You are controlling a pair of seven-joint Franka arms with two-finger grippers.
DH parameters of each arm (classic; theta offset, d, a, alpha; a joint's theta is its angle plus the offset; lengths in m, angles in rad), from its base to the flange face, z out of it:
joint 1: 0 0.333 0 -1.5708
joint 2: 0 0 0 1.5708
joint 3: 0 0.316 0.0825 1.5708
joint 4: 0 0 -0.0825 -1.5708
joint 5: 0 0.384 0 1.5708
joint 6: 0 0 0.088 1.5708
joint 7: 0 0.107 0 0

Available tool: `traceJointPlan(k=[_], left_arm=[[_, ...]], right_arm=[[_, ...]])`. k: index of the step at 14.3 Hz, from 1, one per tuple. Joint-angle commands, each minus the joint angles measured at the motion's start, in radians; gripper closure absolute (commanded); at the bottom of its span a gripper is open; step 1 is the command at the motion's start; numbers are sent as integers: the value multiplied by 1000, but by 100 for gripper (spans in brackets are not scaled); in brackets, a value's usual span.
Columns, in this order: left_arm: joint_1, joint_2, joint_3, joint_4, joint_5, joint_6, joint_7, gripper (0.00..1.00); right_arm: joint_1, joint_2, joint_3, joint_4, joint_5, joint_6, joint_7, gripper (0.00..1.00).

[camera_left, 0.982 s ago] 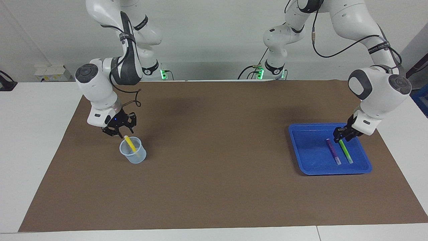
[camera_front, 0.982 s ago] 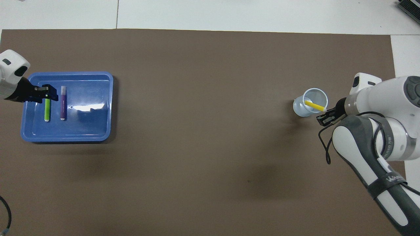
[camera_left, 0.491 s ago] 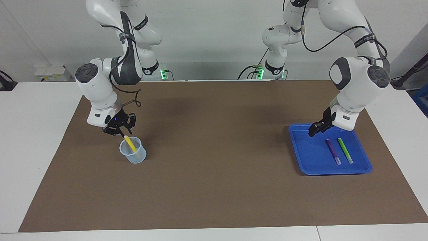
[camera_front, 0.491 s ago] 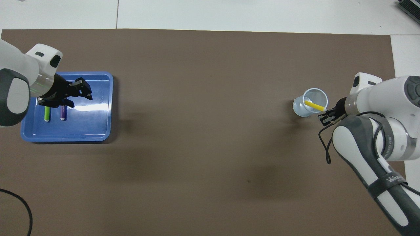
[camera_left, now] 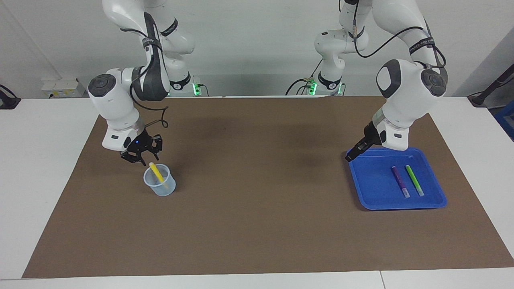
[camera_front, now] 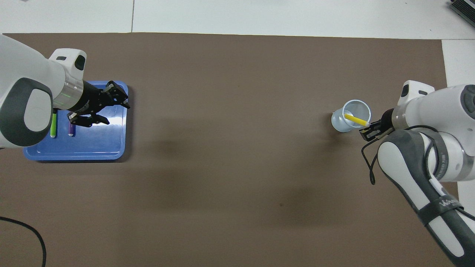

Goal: Right arm passes pens to left for tray arrangement
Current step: 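Raise the left gripper from the tray and swing it toward the cup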

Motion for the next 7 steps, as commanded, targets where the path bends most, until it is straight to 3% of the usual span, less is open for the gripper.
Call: traceJointPlan(k=[1, 7], left_arm=[[-39, -13, -15, 1, -14, -14, -156, 0], [-109, -20, -21, -9, -43, -15, -305, 0]], right_arm=[[-11, 2, 8, 8, -22, 37, -16, 52], [0, 2, 8, 2, -20, 39, 23, 59]])
